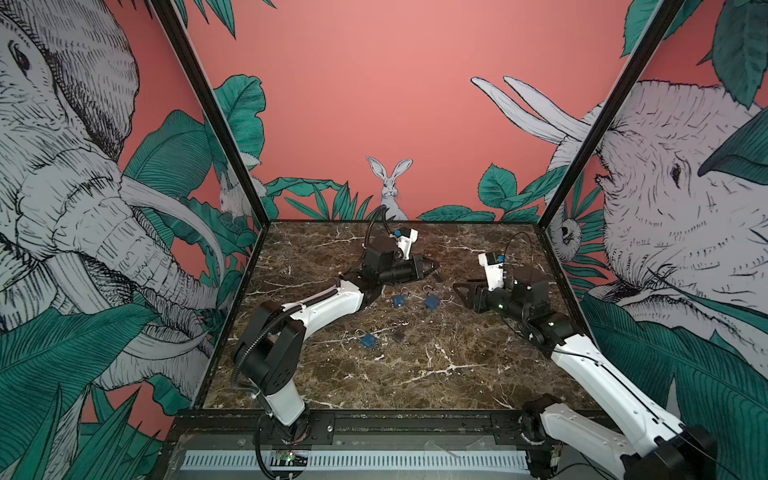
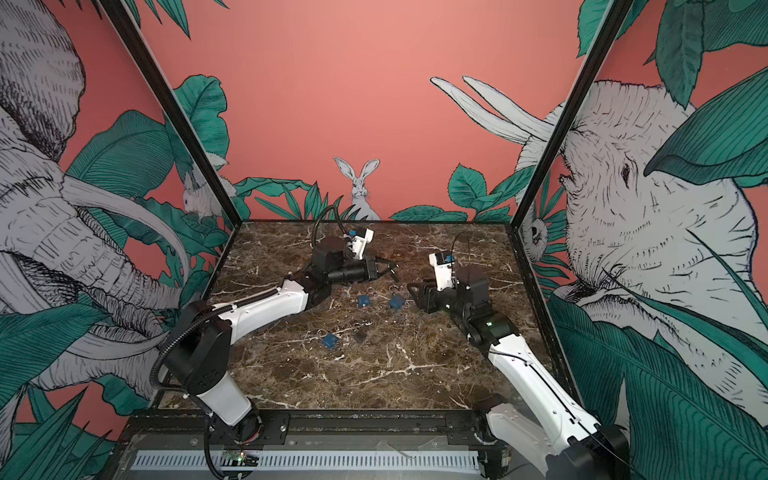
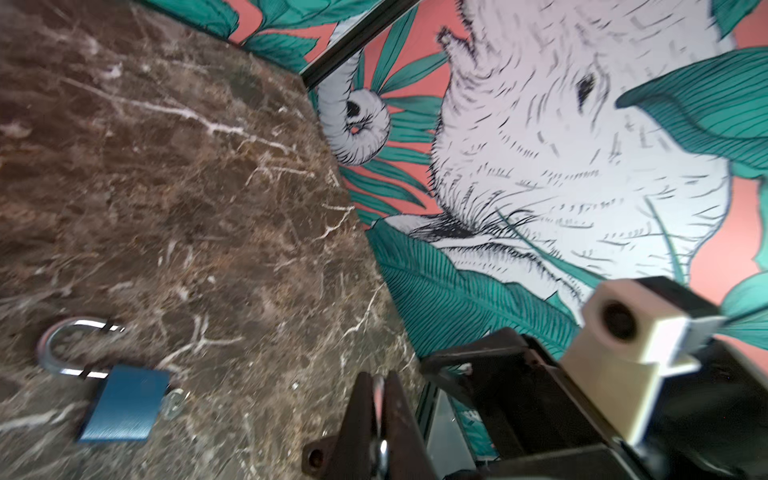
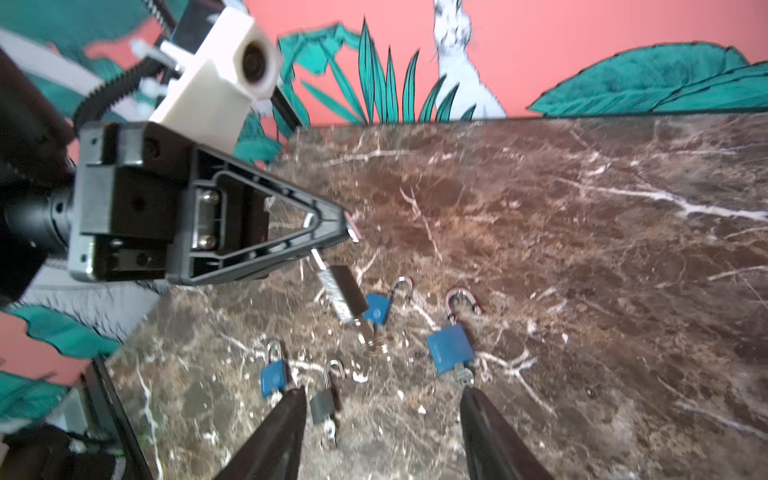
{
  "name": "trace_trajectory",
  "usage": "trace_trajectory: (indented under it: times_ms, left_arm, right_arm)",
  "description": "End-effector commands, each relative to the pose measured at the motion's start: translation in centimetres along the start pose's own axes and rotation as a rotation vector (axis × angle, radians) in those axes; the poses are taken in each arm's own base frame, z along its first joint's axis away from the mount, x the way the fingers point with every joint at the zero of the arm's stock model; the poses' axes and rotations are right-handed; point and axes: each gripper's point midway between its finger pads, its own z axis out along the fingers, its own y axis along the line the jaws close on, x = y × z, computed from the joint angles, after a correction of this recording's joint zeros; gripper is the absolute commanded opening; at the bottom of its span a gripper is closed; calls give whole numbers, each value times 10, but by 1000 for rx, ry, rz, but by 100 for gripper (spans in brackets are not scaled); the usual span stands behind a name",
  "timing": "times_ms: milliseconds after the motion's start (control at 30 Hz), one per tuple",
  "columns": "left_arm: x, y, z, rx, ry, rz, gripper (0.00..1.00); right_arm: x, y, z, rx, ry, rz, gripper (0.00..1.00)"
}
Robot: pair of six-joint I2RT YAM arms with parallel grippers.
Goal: Lock with the key
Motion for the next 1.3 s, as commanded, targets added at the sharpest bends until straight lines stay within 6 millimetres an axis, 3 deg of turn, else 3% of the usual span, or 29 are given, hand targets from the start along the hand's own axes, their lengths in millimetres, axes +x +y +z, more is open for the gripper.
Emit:
trace_trajectory:
  times_ms: [0,133,333,467,633,733,1067,1267]
  left_arm:
    - [-22,-32,-4,68,-65,-21,0]
    - [-29,-42,-9,66,-84,-35,0]
    - [-35,-48,-12,69,-98,-62,0]
    - [-40,-53,-11,83,-110,-73,0]
    - [-46,-63,-10,111,-114,-84,0]
    - [-34,-76,-5,139,-86,-85,0]
    - [-30,-83,-2,160,-77,-97,0]
    - [-31,-81,-5,146,-92,-96,0]
  right_arm:
    - [-38,14,-6,-161,-146,13,58]
    - [-60,13,-4,-218,-209,-4,57]
    - [-72,27,7,-301,-204,-48,55]
    - [-67,40,15,-320,-163,-95,50]
    - [-64,40,18,-320,-153,-107,48]
    - [-62,41,19,-317,-149,-114,47]
    - [-63,42,20,-299,-144,-138,30]
    - [-59,41,17,-282,-133,-142,29]
